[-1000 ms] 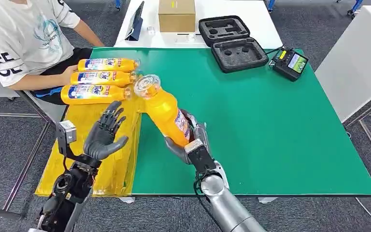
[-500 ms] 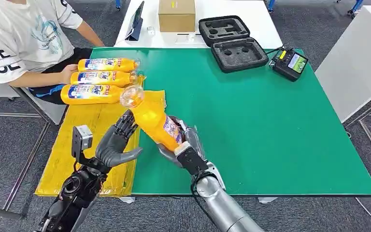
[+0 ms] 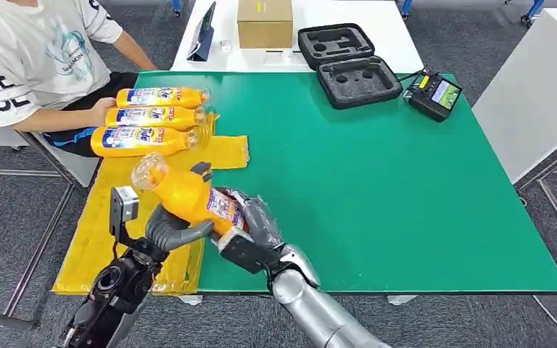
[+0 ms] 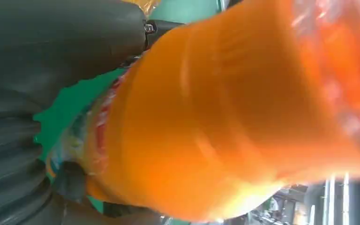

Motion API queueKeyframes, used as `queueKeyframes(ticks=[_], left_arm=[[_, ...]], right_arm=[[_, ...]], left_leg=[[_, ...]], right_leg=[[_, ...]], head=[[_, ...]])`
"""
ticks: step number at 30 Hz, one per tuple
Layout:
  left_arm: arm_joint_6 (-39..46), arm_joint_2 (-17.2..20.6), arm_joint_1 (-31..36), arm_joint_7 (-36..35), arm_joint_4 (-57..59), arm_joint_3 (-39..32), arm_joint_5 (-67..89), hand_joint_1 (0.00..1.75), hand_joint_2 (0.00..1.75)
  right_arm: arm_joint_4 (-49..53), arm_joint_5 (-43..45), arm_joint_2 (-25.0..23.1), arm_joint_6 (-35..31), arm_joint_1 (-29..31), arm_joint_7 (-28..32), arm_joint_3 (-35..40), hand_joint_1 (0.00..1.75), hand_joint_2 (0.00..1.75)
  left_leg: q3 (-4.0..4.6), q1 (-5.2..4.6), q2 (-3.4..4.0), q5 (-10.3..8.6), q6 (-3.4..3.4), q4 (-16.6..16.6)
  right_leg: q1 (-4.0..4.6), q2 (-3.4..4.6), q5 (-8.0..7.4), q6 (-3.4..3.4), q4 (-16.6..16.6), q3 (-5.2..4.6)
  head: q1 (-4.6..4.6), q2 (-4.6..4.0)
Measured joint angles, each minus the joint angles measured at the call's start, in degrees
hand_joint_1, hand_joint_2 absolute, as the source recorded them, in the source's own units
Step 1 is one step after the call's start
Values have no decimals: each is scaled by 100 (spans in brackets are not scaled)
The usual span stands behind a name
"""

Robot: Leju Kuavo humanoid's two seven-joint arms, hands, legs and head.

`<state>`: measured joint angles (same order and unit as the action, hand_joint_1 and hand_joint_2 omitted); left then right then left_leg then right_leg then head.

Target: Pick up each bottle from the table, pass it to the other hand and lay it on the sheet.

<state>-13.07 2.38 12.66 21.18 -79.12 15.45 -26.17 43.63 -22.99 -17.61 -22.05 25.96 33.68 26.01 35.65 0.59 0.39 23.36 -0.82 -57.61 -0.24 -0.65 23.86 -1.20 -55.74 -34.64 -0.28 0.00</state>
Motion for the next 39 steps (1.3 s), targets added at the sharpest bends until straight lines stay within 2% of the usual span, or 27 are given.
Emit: queueKeyframes(ticks=[3, 4, 5, 6, 7, 21, 22, 23, 24, 25, 27, 28, 31, 39], left_arm=[[-5, 11, -16, -2, 7, -13, -114, 0, 175], [-5, 11, -16, -2, 7, -24, -131, 16, 175], [-7, 11, -16, -2, 7, -37, -177, 16, 175], [-11, 11, -16, -2, 7, -46, -205, 91, 175], [-18, 11, -16, -2, 7, -48, -225, 175, 175], [111, 11, -16, 76, 7, -44, -179, 175, 175], [120, 11, -16, 76, 7, -44, -177, 175, 175], [124, 11, -16, 81, 7, -44, -170, 175, 175], [124, 11, -16, 89, 7, -42, -166, 175, 175], [129, 9, -14, 96, 7, -42, -151, 175, 175], [151, 9, -4, 116, 7, -42, -109, 175, 175], [168, 9, 3, 129, 7, -39, -100, 175, 175], [394, -2, 28, 240, 2, -33, 27, 175, 175], [1871, -15, 212, 813, -15, -177, 1131, 175, 175]], right_arm=[[-246, -129, -40, -9, 100, -46, 103, 175, 175], [-326, -158, -53, -20, 115, -59, 129, 175, 175], [-381, -173, -59, -33, 122, -66, 138, 175, 175], [-433, -182, -64, -52, 129, -74, 149, 175, 175], [-473, -186, -70, -66, 139, -77, 164, 175, 175], [-621, -263, -83, -160, 212, -112, 184, 173, 175], [-621, -265, -83, -160, 211, -112, 184, 45, 175], [-621, -263, -88, -164, 212, -112, 184, 16, 175], [-621, -263, -90, -168, 213, -112, 184, 16, 175], [-621, -265, -94, -171, 213, -112, 184, 0, 175], [-621, -271, -99, -170, 205, -112, 184, 0, 175], [-621, -271, -99, -170, 207, -112, 186, 0, 0], [-621, -236, -96, -164, 198, -107, 184, 0, 0], [-94, 96, -53, -26, 2, -40, 107, 0, 0]], left_leg=[[0, 0, -1, 0, 0, 0], [0, 0, -1, 0, 0, 0], [0, 0, -1, 0, 0, 0], [1, -1, -1, 0, 0, 0], [1, -1, -1, 0, 0, 0], [0, 0, 0, 0, 0, 0], [0, 0, 1, 0, 0, 0], [0, 0, 1, 0, 0, -1], [0, 0, 1, 0, 0, -1], [0, 0, 1, 0, 0, -1], [0, 0, 1, 0, 0, -1], [0, 0, 1, 0, 0, -1], [1, 0, 1, 0, 0, -1], [1, 0, 0, -1, 0, -1]], right_leg=[[0, -1, 0, 0, 0, 1], [0, -1, 0, 0, 0, 0], [0, -1, 0, 0, 0, 0], [0, -1, 0, 0, 0, 0], [0, -1, 0, 0, 0, 0], [0, 0, 0, 0, 0, -3], [0, 0, 0, 0, 0, -3], [0, 0, 0, 0, 0, -3], [0, 0, 0, 0, 0, -3], [0, 0, 0, 0, 0, -3], [0, 0, 0, 0, 0, -4], [0, 0, 0, 0, 0, -4], [0, 0, 0, 0, 0, -4], [0, 0, 0, 0, 0, -4]], head=[[0, 0], [0, 0], [0, 0], [0, 0], [0, 0], [0, 0], [0, 0], [-2, 0], [0, 0], [0, 0], [0, 0], [0, 0], [0, 0], [0, 0]])
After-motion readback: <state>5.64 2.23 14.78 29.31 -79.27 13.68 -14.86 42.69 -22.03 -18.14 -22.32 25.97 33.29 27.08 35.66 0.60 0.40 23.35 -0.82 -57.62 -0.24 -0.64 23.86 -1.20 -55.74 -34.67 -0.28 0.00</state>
